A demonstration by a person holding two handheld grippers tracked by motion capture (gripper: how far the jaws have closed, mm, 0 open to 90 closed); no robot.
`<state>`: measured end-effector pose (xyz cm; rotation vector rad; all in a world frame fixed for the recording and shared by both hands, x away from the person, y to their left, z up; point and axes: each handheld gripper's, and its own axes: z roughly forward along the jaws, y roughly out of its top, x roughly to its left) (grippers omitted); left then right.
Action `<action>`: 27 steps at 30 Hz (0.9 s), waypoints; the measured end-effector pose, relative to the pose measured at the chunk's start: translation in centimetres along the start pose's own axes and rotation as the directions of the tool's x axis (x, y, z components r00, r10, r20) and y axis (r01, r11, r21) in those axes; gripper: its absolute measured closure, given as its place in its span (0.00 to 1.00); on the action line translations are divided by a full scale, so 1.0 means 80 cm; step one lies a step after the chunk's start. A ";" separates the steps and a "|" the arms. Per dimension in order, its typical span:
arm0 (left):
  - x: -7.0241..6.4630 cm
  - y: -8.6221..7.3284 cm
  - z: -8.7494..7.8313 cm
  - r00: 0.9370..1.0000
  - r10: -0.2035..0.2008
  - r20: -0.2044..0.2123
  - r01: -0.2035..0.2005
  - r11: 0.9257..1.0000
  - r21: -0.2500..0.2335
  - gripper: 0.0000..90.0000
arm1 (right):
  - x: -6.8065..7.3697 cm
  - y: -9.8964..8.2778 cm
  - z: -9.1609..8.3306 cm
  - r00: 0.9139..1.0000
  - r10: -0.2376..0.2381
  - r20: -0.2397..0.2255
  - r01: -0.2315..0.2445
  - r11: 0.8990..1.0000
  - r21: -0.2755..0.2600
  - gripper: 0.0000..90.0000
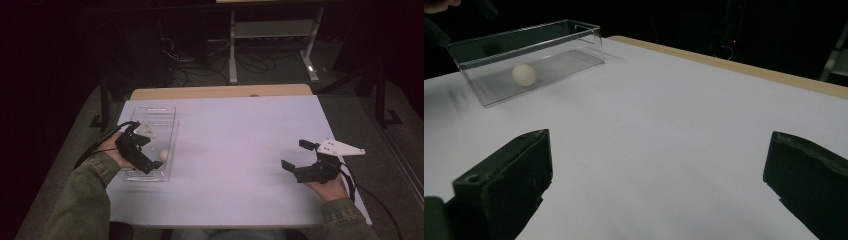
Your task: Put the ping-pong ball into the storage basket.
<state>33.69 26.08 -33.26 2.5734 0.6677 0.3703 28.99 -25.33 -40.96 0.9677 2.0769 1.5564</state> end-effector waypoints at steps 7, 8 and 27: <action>-0.006 -0.002 -0.008 1.000 -0.002 -0.011 0.002 0.999 -0.033 0.00 | 0.001 0.000 0.001 1.000 -0.002 -0.003 0.002 1.000 0.001 0.00; -0.006 -0.003 -0.009 1.000 -0.004 -0.011 0.003 0.999 -0.040 0.00 | 0.001 0.000 0.001 1.000 -0.004 -0.003 0.004 1.000 0.002 0.00; -0.012 -0.033 -0.015 0.997 -0.066 -0.039 0.060 0.988 -0.139 0.00 | 0.001 0.000 0.000 1.000 -0.003 -0.001 0.003 1.000 0.002 0.00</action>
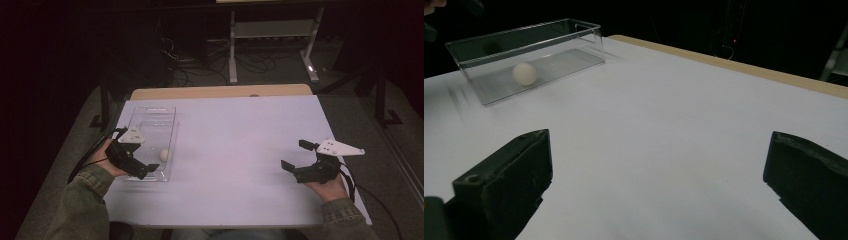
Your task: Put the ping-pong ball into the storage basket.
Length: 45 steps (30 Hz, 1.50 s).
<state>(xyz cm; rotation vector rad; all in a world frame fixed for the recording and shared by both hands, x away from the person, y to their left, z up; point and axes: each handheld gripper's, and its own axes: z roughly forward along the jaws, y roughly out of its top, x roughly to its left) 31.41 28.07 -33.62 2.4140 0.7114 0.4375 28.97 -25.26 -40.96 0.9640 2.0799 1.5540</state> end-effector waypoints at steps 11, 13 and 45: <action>-0.009 -0.026 -0.004 0.999 -0.037 -0.011 0.036 0.997 -0.061 0.00 | 0.000 0.000 0.000 1.000 -0.001 0.000 0.001 1.000 0.000 0.00; -0.013 -0.029 -0.005 0.999 -0.044 -0.013 0.043 0.996 -0.075 0.00 | 0.000 0.000 0.000 1.000 -0.001 0.000 0.001 1.000 0.001 0.00; -0.029 -0.092 -0.002 0.973 -0.231 -0.023 0.206 0.904 -0.374 0.00 | 0.003 -0.002 0.000 1.000 -0.003 0.004 0.003 1.000 0.003 0.00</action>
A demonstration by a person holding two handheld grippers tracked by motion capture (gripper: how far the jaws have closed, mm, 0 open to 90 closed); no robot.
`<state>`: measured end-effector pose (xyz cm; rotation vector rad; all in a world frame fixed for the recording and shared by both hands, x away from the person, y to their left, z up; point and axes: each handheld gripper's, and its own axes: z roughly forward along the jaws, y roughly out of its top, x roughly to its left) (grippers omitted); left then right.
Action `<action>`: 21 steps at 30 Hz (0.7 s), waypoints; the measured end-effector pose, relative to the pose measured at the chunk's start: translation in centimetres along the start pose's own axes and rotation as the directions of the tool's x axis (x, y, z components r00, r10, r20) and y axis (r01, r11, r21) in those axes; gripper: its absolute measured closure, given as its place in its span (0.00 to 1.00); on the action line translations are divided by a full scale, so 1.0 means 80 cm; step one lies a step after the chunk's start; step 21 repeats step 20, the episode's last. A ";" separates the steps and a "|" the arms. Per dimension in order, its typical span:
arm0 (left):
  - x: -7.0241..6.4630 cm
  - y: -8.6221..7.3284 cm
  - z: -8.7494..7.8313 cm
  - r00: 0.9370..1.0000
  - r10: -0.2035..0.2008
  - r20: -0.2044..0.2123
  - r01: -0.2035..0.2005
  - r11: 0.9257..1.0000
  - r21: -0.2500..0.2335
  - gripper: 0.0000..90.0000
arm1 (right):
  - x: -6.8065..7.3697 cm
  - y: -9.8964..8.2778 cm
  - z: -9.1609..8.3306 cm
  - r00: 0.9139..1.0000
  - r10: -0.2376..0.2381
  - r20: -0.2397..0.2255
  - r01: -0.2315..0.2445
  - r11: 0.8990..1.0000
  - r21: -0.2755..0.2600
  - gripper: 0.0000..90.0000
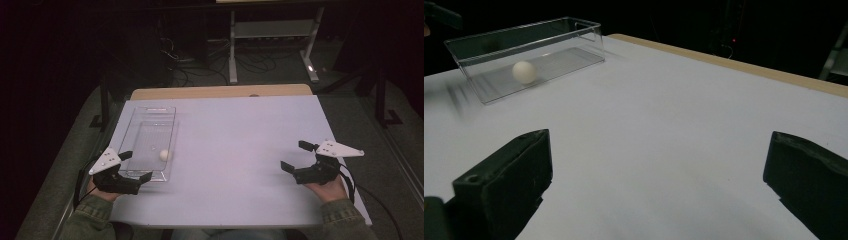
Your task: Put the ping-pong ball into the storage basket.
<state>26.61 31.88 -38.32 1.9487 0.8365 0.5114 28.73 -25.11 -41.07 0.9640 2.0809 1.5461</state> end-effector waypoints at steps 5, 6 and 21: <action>0.001 -0.008 0.002 1.000 -0.029 -0.011 0.028 0.999 -0.015 0.00 | 0.000 -0.001 0.001 1.000 0.001 -0.001 -0.001 1.000 -0.007 0.00; 0.001 -0.009 0.003 1.000 -0.029 -0.011 0.029 0.999 -0.013 0.00 | 0.000 -0.001 0.001 1.000 0.001 -0.002 -0.001 1.000 -0.008 0.00; -0.006 -0.011 0.004 1.000 -0.009 -0.015 0.008 1.000 -0.029 0.00 | 0.004 -0.003 0.000 1.000 0.003 -0.014 -0.004 1.000 -0.013 0.00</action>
